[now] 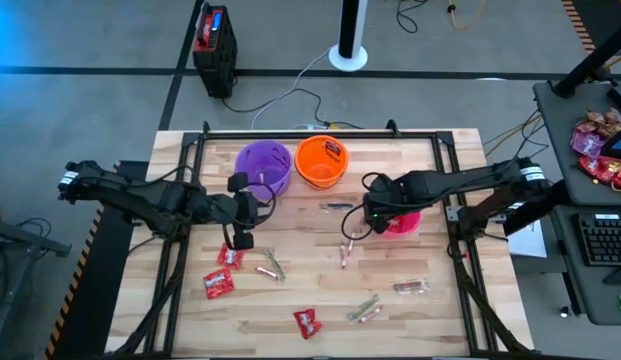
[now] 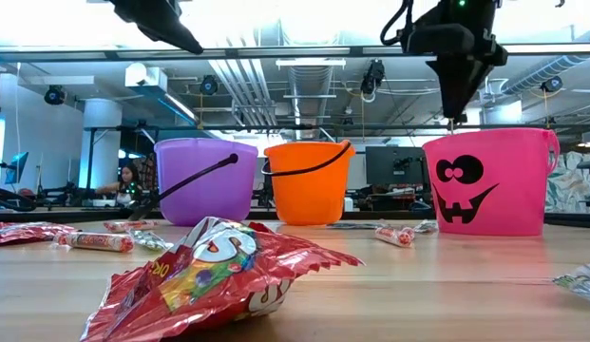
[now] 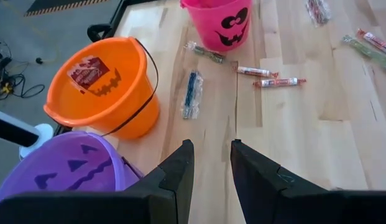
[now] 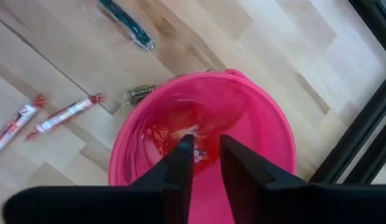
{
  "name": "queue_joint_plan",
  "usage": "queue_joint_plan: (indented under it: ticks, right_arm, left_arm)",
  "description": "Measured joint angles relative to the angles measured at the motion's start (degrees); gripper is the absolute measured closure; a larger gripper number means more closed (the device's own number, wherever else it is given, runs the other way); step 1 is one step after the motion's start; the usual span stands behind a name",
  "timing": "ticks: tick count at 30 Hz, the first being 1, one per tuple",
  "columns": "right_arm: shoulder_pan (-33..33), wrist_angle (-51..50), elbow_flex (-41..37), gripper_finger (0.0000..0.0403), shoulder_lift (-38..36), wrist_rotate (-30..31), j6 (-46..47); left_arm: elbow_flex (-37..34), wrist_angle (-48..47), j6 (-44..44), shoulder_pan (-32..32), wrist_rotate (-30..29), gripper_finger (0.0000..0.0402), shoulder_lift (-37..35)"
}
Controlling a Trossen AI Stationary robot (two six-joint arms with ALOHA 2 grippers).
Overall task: Sort candy by brand, put in halloween buckets
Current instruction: Put the white candy into the violet bucket
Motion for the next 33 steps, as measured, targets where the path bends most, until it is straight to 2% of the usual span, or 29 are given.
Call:
queue_joint_plan:
  ticks: [4,8,10,14,19,23,27,30,33]
  right_arm:
    - [0.01,0.17,0.0,0.0285,0.32,2.14,-1.73]
    - [-0.38,3.18,0.0,0.0258,0.2,10.09,-8.05]
    - [-1.43,8.4,-0.04,0.025,0.06,13.18,-13.7]
    - [-4.77,22.37,-0.62,0.0244,-0.07,11.89,-27.98]
    - [-11.36,37.59,-0.87,0.0243,-0.05,-1.75,-45.65]
    - [-17.74,44.65,-1.16,0.0243,-0.05,-9.55,-53.73]
    - [-23.0,45.24,-1.56,0.0243,-0.09,-10.95,-56.66]
    - [-26.17,43.21,-1.81,0.0243,-0.93,-11.09,-58.69]
    - [-29.89,43.33,-1.81,0.0243,-2.06,-11.28,-60.89]
  left_arm:
    - [0.03,-3.66,-4.65,0.0,0.0,0.0311,-0.17]
    - [0.97,-13.34,-21.33,0.25,0.09,0.0311,-0.08]
    - [1.07,-19.39,-30.71,0.42,1.41,0.0311,0.18]
    - [-0.35,-27.37,-40.56,1.33,2.17,0.0311,1.91]
    - [-4.66,-20.36,-39.78,4.19,0.7,0.0299,4.41]
    - [-10.45,-13.38,-39.71,2.13,0.04,0.0281,4.61]
    - [-18.79,-4.79,-42.58,0.15,-2.29,0.0264,3.16]
    - [-22.14,1.3,-40.94,-0.32,-1.96,0.0258,2.54]
    - [-24.97,2.89,-39.77,-0.39,-1.64,0.0257,2.56]
